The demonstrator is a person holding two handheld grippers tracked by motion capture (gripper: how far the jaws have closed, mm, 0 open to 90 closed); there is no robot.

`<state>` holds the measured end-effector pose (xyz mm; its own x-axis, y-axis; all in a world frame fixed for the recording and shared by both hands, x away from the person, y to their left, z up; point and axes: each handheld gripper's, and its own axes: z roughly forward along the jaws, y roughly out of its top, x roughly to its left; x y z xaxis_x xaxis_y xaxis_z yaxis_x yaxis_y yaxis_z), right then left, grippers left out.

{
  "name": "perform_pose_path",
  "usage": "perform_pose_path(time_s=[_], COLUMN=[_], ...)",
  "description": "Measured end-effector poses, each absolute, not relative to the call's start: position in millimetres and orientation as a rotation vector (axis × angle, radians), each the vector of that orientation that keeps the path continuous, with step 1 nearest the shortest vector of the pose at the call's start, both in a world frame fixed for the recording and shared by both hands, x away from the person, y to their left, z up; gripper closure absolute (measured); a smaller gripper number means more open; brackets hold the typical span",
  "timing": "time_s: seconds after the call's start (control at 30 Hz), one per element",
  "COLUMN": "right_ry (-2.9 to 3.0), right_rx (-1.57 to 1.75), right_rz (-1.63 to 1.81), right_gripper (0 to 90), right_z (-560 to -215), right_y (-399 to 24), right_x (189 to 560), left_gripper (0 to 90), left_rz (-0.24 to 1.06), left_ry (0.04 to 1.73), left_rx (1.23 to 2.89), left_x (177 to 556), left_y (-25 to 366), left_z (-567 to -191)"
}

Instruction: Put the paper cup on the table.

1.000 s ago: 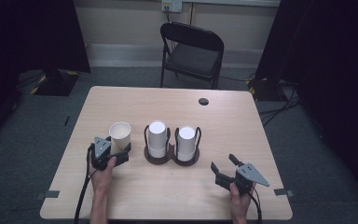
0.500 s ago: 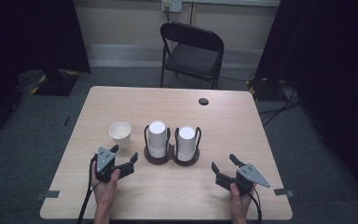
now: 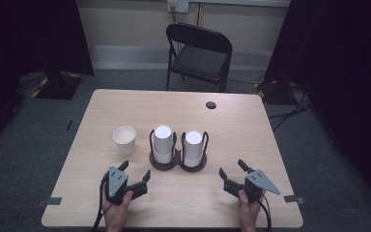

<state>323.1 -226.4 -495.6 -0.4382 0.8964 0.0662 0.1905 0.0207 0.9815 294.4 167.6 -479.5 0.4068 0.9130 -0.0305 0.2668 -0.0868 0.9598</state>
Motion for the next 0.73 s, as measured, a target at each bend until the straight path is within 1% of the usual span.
perform_pose_path(time_s=[0.17, 0.27, 0.37, 0.53, 0.67, 0.73], right_ry=[1.685, 1.685, 1.685, 1.688, 1.687, 1.683], right_rx=[1.116, 1.114, 1.113, 1.112, 1.112, 1.128], right_rz=[1.462, 1.461, 1.461, 1.457, 1.444, 1.431], right_gripper=[17.5, 17.5, 17.5, 17.6, 17.5, 17.5], right_z=[-496, -496, -496, -496, -496, -495], right_y=[-226, -226, -226, -226, -225, -224], right_x=[323, 323, 323, 323, 323, 324], left_gripper=[15.7, 15.7, 15.6, 15.5, 15.6, 15.6], left_rz=[0.745, 0.773, 0.773, 0.832, 0.800, 0.817], left_ry=[1.063, 1.063, 1.057, 1.059, 1.061, 1.071], left_rx=[1.600, 1.601, 1.609, 1.589, 1.585, 1.584], left_x=[288, 286, 287, 285, 287, 286], left_y=[159, 153, 150, 146, 149, 148], left_z=[-485, -488, -491, -495, -496, -495])
